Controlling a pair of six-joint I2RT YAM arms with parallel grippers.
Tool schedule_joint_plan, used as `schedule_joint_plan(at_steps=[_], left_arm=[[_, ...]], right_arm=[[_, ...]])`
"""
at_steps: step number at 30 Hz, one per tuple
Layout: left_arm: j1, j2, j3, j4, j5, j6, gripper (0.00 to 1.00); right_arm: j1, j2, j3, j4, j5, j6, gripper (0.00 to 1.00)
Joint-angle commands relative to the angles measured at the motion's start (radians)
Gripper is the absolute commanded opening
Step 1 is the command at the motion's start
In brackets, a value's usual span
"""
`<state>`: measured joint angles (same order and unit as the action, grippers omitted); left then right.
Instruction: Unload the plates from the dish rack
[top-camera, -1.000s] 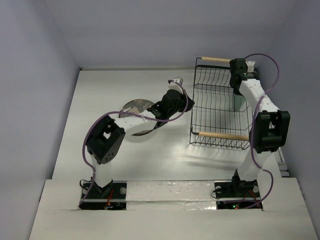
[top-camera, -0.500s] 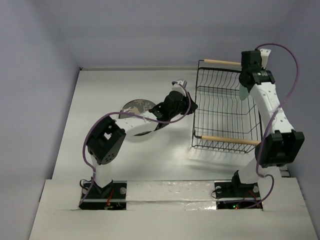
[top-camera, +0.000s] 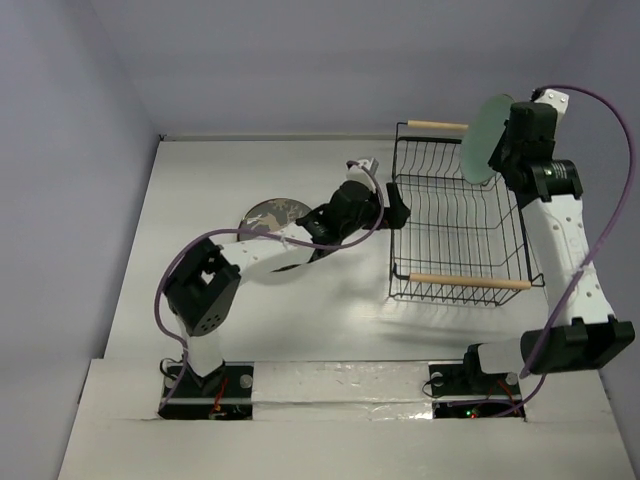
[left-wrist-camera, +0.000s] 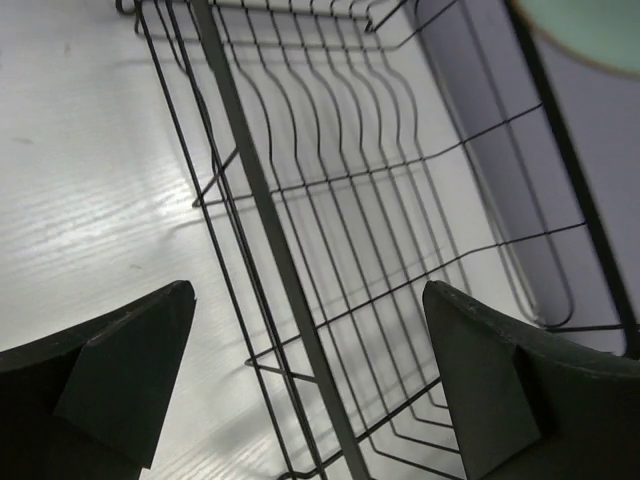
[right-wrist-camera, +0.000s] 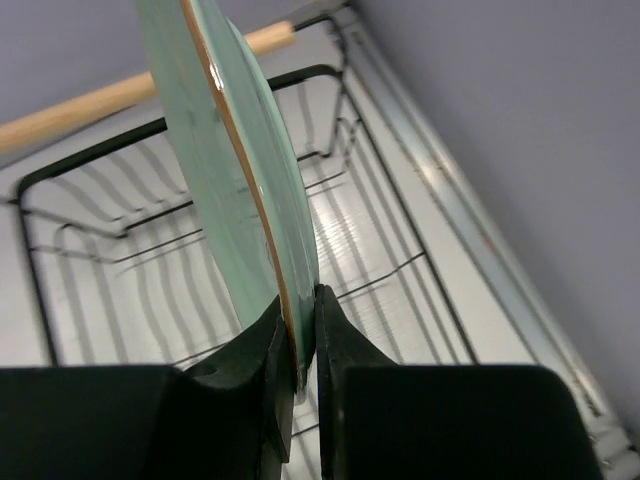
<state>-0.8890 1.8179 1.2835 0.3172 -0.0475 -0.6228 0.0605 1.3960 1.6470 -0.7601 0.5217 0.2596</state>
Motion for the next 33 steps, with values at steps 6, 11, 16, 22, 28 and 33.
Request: schedule_joint_plan(at_steps=[6, 11, 16, 22, 28, 33], left_arm=[[0.009, -0.311, 0.083, -0.027, -0.173, 0.129, 0.99], [0.009, -0.579, 0.001, -0.093, -0.29, 0.187, 0.99], [0.009, -0.883, -0.193, -0.214, -0.369, 0.196, 0.99], [0.009, -1.215, -0.314, -0.476, -0.481, 0.17, 0.99], [0.009, -1.379, -0.378, -0.693, -0.552, 0.164, 0.99], [0.009, -1.491, -0.478, -0.75, -0.586, 0.137, 0.99]], right_arm=[[0.076, -0.21, 0.023, 0.179, -0.296, 0.116, 0.0], [0.205, -0.195, 0.014, 0.24, -0.423, 0.182, 0.0], [0.402, -0.123, -0.021, 0.371, -0.506, 0.248, 0.0], [0.568, 0.06, -0.023, 0.479, -0.552, 0.303, 0.0], [0.636, 0.199, -0.067, 0.599, -0.624, 0.386, 0.0], [0.645, 0.29, -0.084, 0.654, -0.681, 0.443, 0.0]])
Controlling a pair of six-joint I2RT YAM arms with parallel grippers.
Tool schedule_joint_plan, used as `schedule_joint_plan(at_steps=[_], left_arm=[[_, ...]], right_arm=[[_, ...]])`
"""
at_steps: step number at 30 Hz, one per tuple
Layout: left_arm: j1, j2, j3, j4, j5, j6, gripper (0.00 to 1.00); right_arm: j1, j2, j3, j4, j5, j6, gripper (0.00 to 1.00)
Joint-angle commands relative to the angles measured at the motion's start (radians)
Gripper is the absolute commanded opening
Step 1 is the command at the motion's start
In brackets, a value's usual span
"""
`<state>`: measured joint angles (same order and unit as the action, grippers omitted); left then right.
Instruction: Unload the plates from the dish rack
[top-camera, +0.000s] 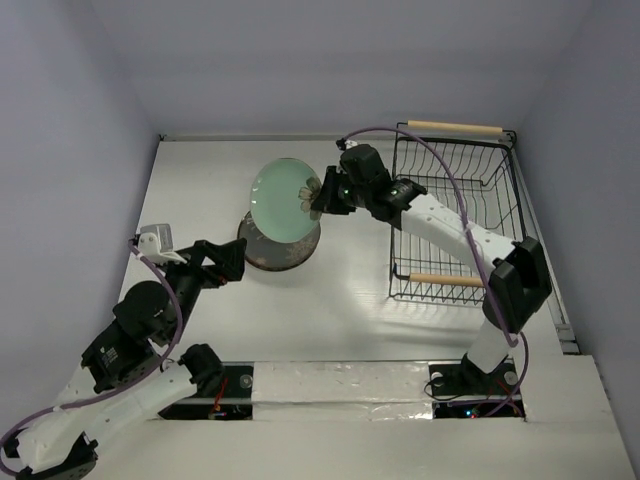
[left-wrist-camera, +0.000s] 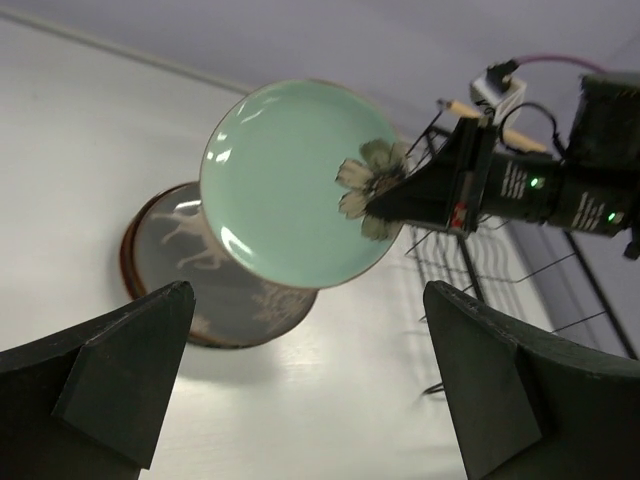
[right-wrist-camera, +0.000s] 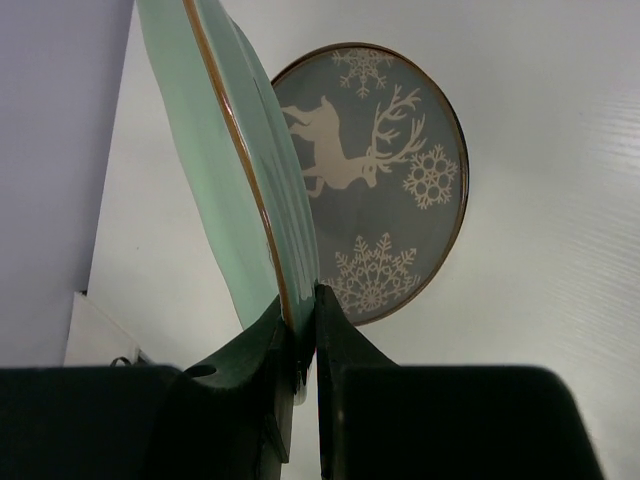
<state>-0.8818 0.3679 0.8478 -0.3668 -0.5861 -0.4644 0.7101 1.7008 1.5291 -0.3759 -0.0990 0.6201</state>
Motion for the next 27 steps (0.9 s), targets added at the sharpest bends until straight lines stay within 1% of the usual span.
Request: schedule_joint_plan(at_steps=[1, 5, 11, 13, 16, 17, 19, 20, 22, 23, 25, 26, 27], left_arm=[[0.001, -0.052, -0.055, -0.066, -0.052, -0.025, 0.99], [0.001, -0.075, -0.062, -0.057, -0.046, -0.026, 0.99], [0.001, -0.057, -0.075, -0.05, -0.029, -0.022, 0.99], [0.001, -0.05, -0.075, -0.049, -0.023, -0.017, 0.99], [0.001, -0.038, -0.075, -0.047, -0.018, -0.013, 0.99], [0.001, -0.034, -0.075, -0.047, -0.018, -0.011, 0.99], [0.001, -0.032, -0.075, -0.047, -0.018, -0.011, 0.99], [0.001, -0.035, -0.075, -0.046, -0.018, -0.01, 0.99], [0.001, -0.035, -0.076, -0.044, -0.017, -0.011, 0.99], [0.001, -0.034, -0.076, -0.044, -0.017, -0.011, 0.99], [0.001, -0.035, -0.076, -0.044, -0.02, -0.011, 0.99], [0.001, -0.034, -0.076, -0.044, -0.02, -0.011, 0.99], [0.001, -0.034, -0.076, -0.046, -0.021, -0.011, 0.99]], right_arm=[[-0.004, 0.0, 0.034, 0.285, -0.071, 0.089, 0.0], [0.005, 0.097, 0.045, 0.308, -0.129, 0.127, 0.0], [0.005, 0.164, 0.016, 0.339, -0.16, 0.182, 0.0], [0.005, 0.172, -0.01, 0.348, -0.162, 0.194, 0.02], [0.005, 0.175, -0.038, 0.356, -0.169, 0.198, 0.08], [0.005, 0.175, -0.046, 0.356, -0.177, 0.199, 0.14], [0.014, 0.178, -0.063, 0.359, -0.182, 0.196, 0.22], [0.014, 0.181, -0.076, 0.358, -0.182, 0.196, 0.29], [0.014, 0.186, -0.083, 0.345, -0.176, 0.185, 0.37], [0.014, 0.192, -0.083, 0.326, -0.173, 0.179, 0.44], [0.025, 0.194, -0.078, 0.295, -0.16, 0.152, 0.54], [0.025, 0.194, -0.076, 0.26, -0.137, 0.139, 0.63], [0.025, 0.189, -0.072, 0.243, -0.122, 0.113, 0.68]])
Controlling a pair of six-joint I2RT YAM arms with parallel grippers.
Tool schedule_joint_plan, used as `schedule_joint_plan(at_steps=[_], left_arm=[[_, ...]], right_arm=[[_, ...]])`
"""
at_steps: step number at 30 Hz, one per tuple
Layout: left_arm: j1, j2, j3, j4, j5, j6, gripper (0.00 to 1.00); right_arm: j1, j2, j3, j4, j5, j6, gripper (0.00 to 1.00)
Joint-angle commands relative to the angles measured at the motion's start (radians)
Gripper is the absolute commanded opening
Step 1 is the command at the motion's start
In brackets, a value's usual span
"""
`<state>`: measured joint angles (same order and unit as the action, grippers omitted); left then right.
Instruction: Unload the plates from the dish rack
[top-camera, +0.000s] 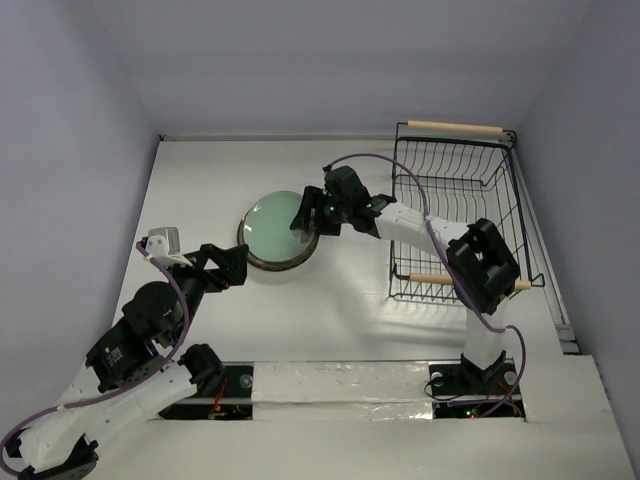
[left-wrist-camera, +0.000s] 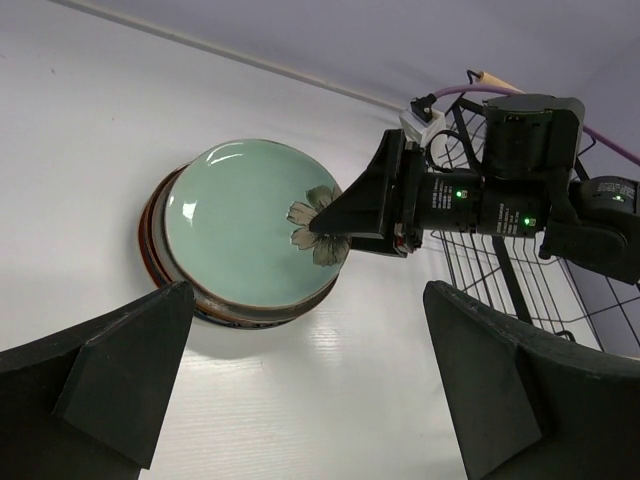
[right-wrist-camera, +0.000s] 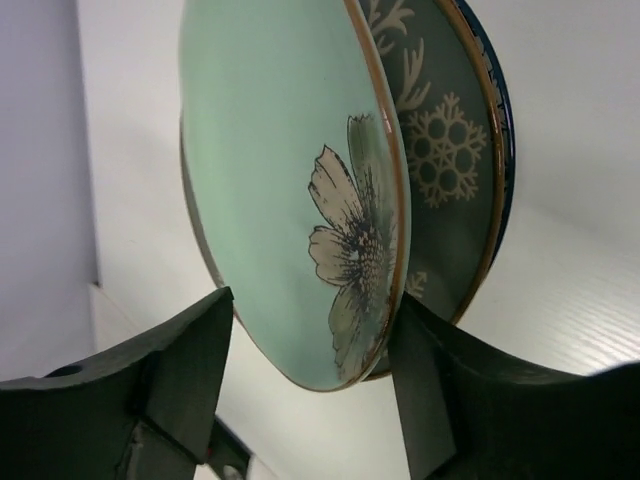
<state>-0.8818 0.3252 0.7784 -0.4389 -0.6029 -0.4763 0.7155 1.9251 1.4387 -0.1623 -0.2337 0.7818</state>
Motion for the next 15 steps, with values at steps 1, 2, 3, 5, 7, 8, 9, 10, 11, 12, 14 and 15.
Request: schedule_joint_plan(at_steps=[1, 2, 3, 5, 7, 8, 9, 10, 11, 12, 14, 15], left_arm=[[0.001, 0.006, -0.007, 0.026, -0.006, -0.001, 0.99], [0.001, 0.005, -0.007, 0.026, -0.006, -0.001, 0.99], [0.001, 0.005, -0.007, 0.026, -0.006, -0.001, 0.99], [0.001, 0.003, -0.007, 0.026, -0.008, -0.001, 0.99], [0.001, 0.006, -0.007, 0.026, -0.008, -0.001, 0.99], [0.001, 0.005, -0.007, 0.026, -0.008, -0.001, 0.99], [0.001, 0.006, -0.007, 0.026, -0.008, -0.001, 0.99], [0.001, 0.006, -0.007, 0.026, -0.008, -0.001, 0.99], [0.001, 0.006, -0.007, 0.026, -0.009, -0.001, 0.99], [0.001, 0.006, -0.007, 0.025, -0.011, -0.002, 0.99], [0.001, 0.006, -0.005, 0.022, -0.012, -0.005, 0.99], [0.001, 0.005, -0.005, 0.02, -0.015, -0.007, 0.99]], right_arm=[[0.03, -0.04, 0.019, -0.005, 0.026, -0.061, 0.73], [0.03, -0.043, 0.02, -0.02, 0.037, -0.07, 0.8], [0.03, -0.051, 0.022, -0.034, 0.056, -0.087, 0.83], [0.041, -0.064, 0.023, -0.077, 0.082, -0.107, 0.89], [0.059, -0.081, 0.038, -0.135, 0.131, -0.141, 0.93], [0.059, -0.086, 0.043, -0.153, 0.149, -0.151, 0.98], [0.068, -0.092, 0.048, -0.172, 0.186, -0.176, 1.0], [0.068, -0.1, 0.052, -0.193, 0.201, -0.188, 1.0], [0.078, -0.106, 0.058, -0.227, 0.227, -0.197, 1.0], [0.078, -0.113, 0.057, -0.241, 0.262, -0.211, 1.0], [0.087, -0.161, 0.026, -0.252, 0.312, -0.223, 1.0], [0.087, -0.184, 0.011, -0.247, 0.327, -0.23, 1.0]])
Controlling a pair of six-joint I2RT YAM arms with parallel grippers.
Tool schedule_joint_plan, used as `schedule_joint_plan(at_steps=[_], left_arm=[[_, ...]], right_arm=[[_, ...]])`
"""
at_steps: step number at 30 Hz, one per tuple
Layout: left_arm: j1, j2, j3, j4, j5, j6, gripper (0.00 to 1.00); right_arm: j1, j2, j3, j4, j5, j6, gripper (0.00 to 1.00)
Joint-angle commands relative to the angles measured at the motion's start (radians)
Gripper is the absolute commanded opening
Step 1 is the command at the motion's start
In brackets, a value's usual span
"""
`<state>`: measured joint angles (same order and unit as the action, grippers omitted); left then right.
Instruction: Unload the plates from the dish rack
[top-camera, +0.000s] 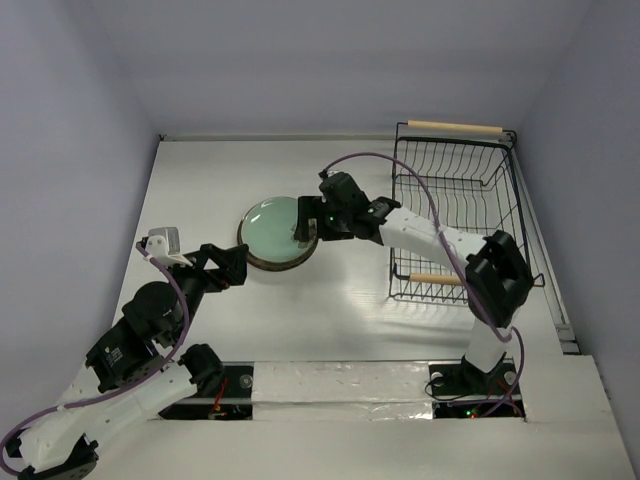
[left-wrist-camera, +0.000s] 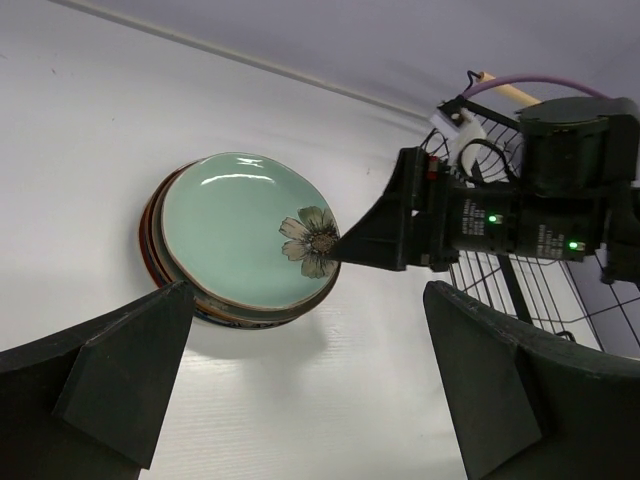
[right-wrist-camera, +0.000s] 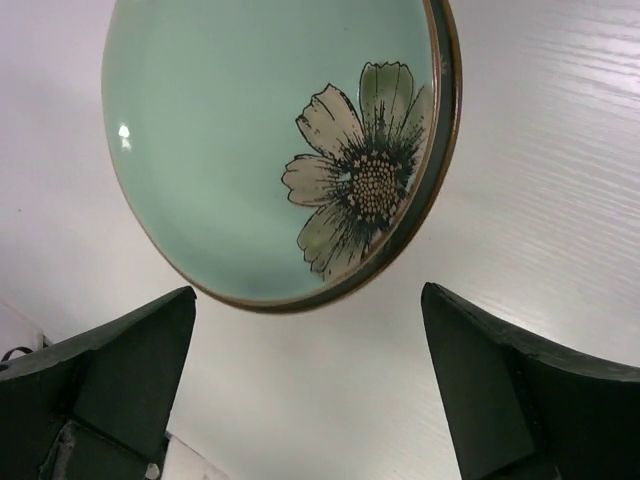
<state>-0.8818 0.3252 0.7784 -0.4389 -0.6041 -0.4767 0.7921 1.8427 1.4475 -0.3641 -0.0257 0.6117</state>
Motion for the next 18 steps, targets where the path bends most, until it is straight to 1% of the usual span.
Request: schedule_joint_plan(at_steps=[1, 2, 4, 5, 6, 7, 8, 9, 11, 12, 13, 14, 16, 17, 18], left_arm=[[0.001, 0.003, -0.005, 0.02, -0.016, -0.007, 0.99], [0.001, -0.001, -0.004, 0.022, -0.016, -0.008, 0.99], [0.001, 0.0, -0.002, 0.02, -0.014, -0.008, 0.99], [0.001, 0.002, 0.001, 0.019, -0.013, -0.008, 0.99], [0.001, 0.005, 0.001, 0.017, -0.011, -0.01, 0.99], [0.001, 0.008, 0.002, 0.017, -0.013, -0.01, 0.99], [0.001, 0.014, 0.004, 0.017, -0.014, -0.004, 0.99], [0.001, 0.021, 0.012, 0.017, -0.019, 0.0, 0.99], [0.001, 0.038, 0.019, 0.023, -0.028, 0.012, 0.99], [0.001, 0.044, 0.027, 0.032, -0.029, 0.016, 0.99], [0.001, 0.051, 0.031, 0.038, -0.028, 0.019, 0.99], [0.001, 0.061, 0.036, 0.046, -0.025, 0.023, 0.99], [0.001, 0.075, 0.054, 0.065, -0.02, 0.03, 0.99], [0.001, 0.086, 0.062, 0.071, -0.026, 0.033, 0.99], [0.001, 0.089, 0.071, 0.083, -0.032, 0.038, 0.99]], right_arm=[[0.01, -0.129, -0.013, -0.039, 0.136, -0.062, 1.0], [0.021, -0.195, -0.045, -0.026, 0.171, -0.066, 0.96], [0.021, -0.27, -0.074, -0.016, 0.216, -0.082, 0.88], [0.033, -0.36, -0.111, -0.003, 0.278, -0.095, 0.58], [0.033, -0.413, -0.133, 0.007, 0.317, -0.098, 0.29], [0.042, -0.469, -0.159, 0.022, 0.351, -0.102, 0.04], [0.042, -0.528, -0.186, 0.051, 0.38, -0.107, 0.0], [0.042, -0.647, -0.24, 0.065, 0.426, -0.118, 0.0], [0.042, -0.77, -0.295, 0.108, 0.473, -0.128, 0.0], [0.042, -0.831, -0.321, 0.119, 0.521, -0.141, 0.0], [0.042, -0.947, -0.37, 0.128, 0.547, -0.145, 0.0], [0.042, -1.003, -0.393, 0.143, 0.572, -0.15, 0.08], [0.042, -1.107, -0.433, 0.157, 0.628, -0.165, 0.29], [0.042, -1.194, -0.465, 0.163, 0.656, -0.164, 0.54], [0.042, -1.232, -0.479, 0.16, 0.725, -0.144, 0.68]])
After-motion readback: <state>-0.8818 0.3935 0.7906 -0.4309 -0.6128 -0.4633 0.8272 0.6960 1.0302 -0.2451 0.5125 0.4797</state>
